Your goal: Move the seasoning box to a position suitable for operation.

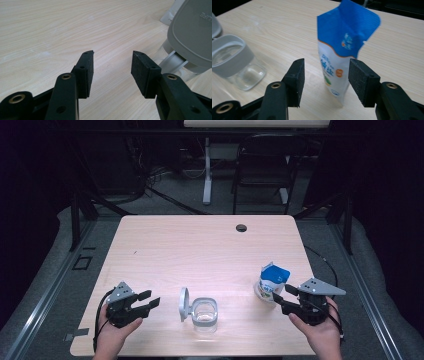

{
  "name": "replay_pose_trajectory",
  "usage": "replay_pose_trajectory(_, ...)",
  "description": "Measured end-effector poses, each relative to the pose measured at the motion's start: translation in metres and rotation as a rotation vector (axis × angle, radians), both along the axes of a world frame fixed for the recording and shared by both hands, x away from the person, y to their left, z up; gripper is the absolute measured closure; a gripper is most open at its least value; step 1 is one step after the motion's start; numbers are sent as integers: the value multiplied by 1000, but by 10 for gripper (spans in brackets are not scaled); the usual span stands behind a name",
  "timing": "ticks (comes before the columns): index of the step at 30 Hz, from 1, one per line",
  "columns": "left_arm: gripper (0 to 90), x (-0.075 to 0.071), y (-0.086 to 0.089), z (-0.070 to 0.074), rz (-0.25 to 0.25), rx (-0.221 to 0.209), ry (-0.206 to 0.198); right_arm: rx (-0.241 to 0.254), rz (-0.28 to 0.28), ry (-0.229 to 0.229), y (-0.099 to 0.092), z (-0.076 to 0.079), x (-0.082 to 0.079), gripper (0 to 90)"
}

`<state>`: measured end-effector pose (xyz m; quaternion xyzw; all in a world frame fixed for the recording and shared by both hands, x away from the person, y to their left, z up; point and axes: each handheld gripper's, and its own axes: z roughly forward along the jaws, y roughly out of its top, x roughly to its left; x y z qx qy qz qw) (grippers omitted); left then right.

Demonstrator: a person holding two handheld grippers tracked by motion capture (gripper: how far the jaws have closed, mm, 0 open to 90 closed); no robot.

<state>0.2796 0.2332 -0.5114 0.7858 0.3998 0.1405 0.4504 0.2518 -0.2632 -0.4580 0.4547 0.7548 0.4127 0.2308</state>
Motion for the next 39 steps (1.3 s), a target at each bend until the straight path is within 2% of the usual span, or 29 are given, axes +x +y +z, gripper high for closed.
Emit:
replay_pose_trajectory(2, 533, 0, 0, 0, 4, -1, 1, -7, -17, 3, -2, 0, 2, 460)
replay_pose_trajectory(5, 533, 0, 1, 0, 8, -9, -2, 8, -38, 4, -6, 0, 9, 431)
replay_pose_trajectory(10, 532, 0, 2, 0, 11, -5, -2, -7, -28, 25, -4, -4, 23, 401)
replay_pose_trajectory(13, 532, 0, 2, 0, 12, -4, -2, 9, -31, 41, -3, -10, 29, 393)
replay_pose_trajectory(16, 531, 0, 3, -1, 15, -5, 1, 5, -23, 48, -2, -13, 33, 392)
replay_pose_trajectory(19, 529, 1, 3, -2, 16, -5, 3, -5, -8, 53, 2, -20, 37, 387)
replay_pose_trajectory(24, 527, 2, 4, -2, 20, -2, 7, -9, -26, 47, 7, -32, 42, 372)
replay_pose_trajectory(25, 527, 2, 3, -3, 21, -4, 9, 5, -34, 42, 8, -37, 44, 368)
replay_pose_trajectory(28, 526, 2, 3, -3, 20, -2, 11, 7, -40, 46, 7, -41, 45, 362)
replay_pose_trajectory(34, 524, 2, 3, -4, 27, -10, 13, -17, -33, 43, 9, -55, 45, 334)
replay_pose_trajectory(39, 522, 3, 3, -5, 24, -3, 14, -33, -48, 50, 11, -76, 47, 331)
